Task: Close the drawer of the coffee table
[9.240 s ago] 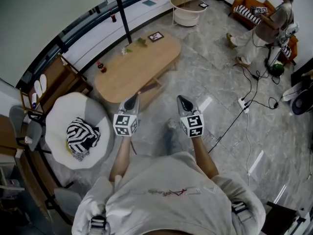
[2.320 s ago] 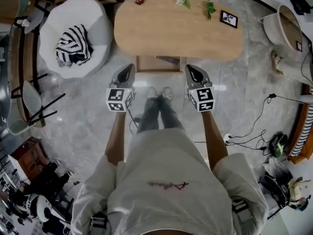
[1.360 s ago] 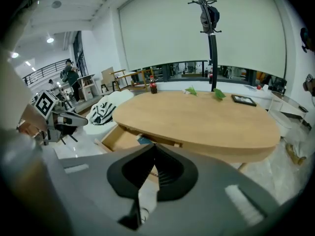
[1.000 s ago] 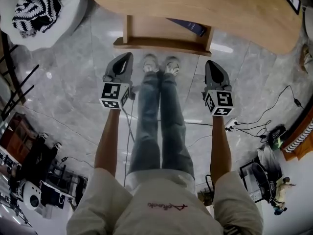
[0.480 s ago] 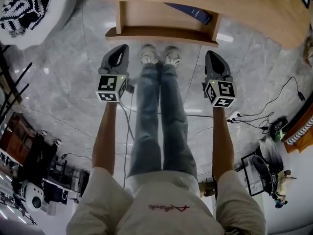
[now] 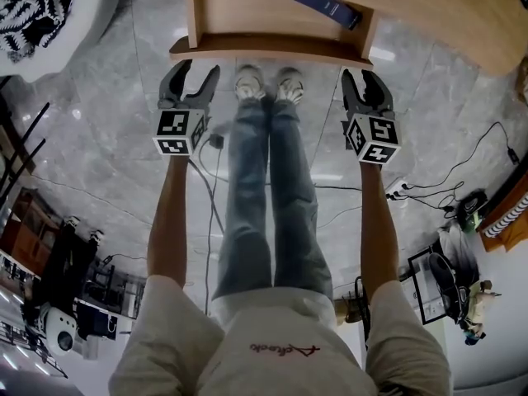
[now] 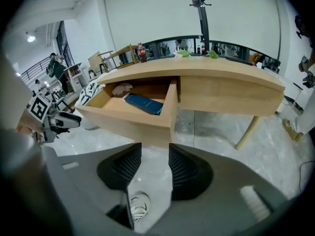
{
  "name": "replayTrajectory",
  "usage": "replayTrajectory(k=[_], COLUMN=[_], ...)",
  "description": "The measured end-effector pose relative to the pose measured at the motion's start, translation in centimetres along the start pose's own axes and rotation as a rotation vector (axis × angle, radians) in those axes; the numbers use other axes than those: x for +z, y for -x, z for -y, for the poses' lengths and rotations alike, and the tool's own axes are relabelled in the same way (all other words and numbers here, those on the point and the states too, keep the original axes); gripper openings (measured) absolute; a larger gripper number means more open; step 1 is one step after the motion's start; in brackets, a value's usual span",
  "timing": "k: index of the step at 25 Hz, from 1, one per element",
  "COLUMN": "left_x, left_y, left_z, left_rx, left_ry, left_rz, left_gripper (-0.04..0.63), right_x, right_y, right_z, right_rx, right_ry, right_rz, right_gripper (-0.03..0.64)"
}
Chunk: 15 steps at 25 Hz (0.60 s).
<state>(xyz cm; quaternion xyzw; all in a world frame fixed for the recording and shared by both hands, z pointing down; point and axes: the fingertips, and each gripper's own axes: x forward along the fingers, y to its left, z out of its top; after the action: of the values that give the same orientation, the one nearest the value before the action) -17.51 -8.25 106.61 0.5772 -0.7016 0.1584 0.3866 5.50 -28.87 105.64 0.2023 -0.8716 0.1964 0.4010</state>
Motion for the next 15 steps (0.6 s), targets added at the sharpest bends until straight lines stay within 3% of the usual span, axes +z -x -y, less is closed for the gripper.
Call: replayTrajectory(k=[5, 9, 15], left_x=[0.0, 0.2, -0.1], left_y=[-1.0, -1.1, -1.0], left_z=[-1.4, -2.1, -3.9], left_rx=[0.052, 0.070, 0.126], left_ry=[-0.009, -0.035, -0.026], left_rz=[-0.009, -0.007, -0.008], left_gripper=[0.342, 0.314, 0.333], right_x=[-0.3, 0.1, -0.2], right_y=[-1.1, -1.6, -1.9], right_z=[0.0, 0.1, 0.4], right_rx=[0.005, -0.004, -0.022], right_ry=[0.011, 0.012, 0.018], right_rz=[-0.014, -0.008, -0.020], right_gripper=[0.195, 0.187, 0.179])
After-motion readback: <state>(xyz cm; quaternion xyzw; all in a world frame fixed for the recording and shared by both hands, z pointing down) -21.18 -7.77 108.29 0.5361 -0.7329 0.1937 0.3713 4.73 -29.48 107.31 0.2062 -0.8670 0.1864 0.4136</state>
